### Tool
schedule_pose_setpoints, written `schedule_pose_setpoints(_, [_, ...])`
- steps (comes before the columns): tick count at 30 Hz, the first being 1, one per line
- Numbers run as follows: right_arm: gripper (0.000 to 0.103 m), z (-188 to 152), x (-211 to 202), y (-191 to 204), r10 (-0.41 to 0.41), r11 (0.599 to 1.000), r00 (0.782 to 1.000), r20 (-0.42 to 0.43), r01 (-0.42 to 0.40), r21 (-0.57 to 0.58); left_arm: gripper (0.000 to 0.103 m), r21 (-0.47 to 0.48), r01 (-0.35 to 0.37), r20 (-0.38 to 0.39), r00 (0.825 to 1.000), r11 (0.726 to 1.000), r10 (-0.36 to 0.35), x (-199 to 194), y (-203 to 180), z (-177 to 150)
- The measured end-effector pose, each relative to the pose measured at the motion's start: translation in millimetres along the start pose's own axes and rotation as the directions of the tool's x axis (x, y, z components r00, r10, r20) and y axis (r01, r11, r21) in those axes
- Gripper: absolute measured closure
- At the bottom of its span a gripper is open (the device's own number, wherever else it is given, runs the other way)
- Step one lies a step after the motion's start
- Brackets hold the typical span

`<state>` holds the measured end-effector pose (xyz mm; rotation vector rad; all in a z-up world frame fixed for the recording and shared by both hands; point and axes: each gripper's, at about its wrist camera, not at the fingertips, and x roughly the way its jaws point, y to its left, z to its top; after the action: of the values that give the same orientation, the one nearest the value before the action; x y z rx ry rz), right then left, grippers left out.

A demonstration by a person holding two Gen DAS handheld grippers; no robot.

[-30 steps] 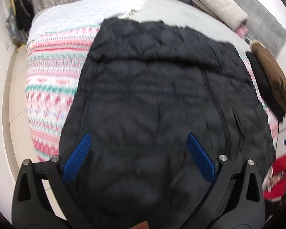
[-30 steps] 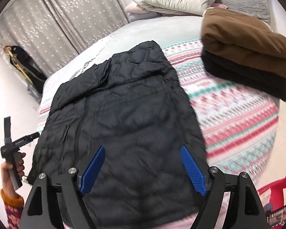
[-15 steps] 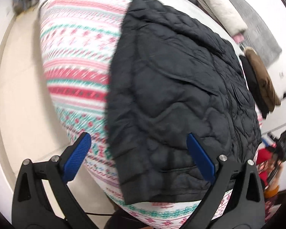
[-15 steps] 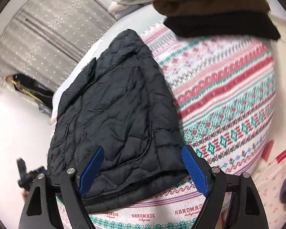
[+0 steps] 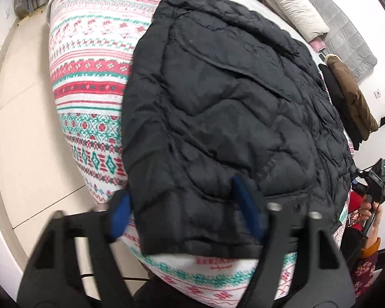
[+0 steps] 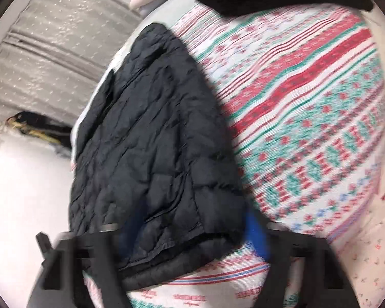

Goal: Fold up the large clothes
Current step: 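Grasp the jacket hem with the right gripper and lift it toward the collar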

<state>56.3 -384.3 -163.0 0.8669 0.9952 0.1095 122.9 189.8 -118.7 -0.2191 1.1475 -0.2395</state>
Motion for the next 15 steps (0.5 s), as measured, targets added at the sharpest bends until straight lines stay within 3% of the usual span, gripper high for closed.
schedule_pose_setpoints(1, [0.075, -0.8, 4.3, 0.7, 0.022, 1.000, 0.999, -0.023, -0.022, 0.002, 0.068, 0.009, 0.028, 0.008, 1.000, 1.000, -0.028, -3.8, -4.8, -1.5])
schedule_pose_setpoints(2, [0.082, -1.9, 8.2, 3.4, 0.032, 0.999, 0.999, -0.041, -0.032, -0.004, 0.089, 0.004, 0.078, 0.004, 0.997, 0.997, -0.078, -3.8, -7.2, 1.7])
schedule_pose_setpoints(4, [0.090, -3.0, 4.2, 10.9, 0.048, 0.998, 0.999, -0.020, -0.049, -0.031, 0.091, -0.018, 0.105, 0.025, 0.994, 0.994, -0.104, -10.3, -9.6, 2.0])
schedule_pose_setpoints(8, [0.093, -9.1, -19.2, 29.3, 0.131, 0.988, 0.989, 0.064, -0.124, -0.092, 0.093, -0.030, 0.167, 0.102, 0.981, 0.985, -0.164, -35.3, -17.3, 1.7])
schedule_pose_setpoints(10, [0.094, -13.5, -36.6, 35.3, 0.193, 0.978, 0.975, 0.107, -0.181, -0.107, 0.093, -0.025, 0.229, 0.145, 0.964, 0.973, -0.223, -55.1, -20.7, 0.2])
schedule_pose_setpoints(15, [0.094, -31.7, -81.0, 49.5, 0.283, 0.952, 0.941, 0.183, -0.252, -0.176, 0.094, 0.055, 0.304, 0.225, 0.924, 0.951, -0.308, -100.4, -35.4, -6.3])
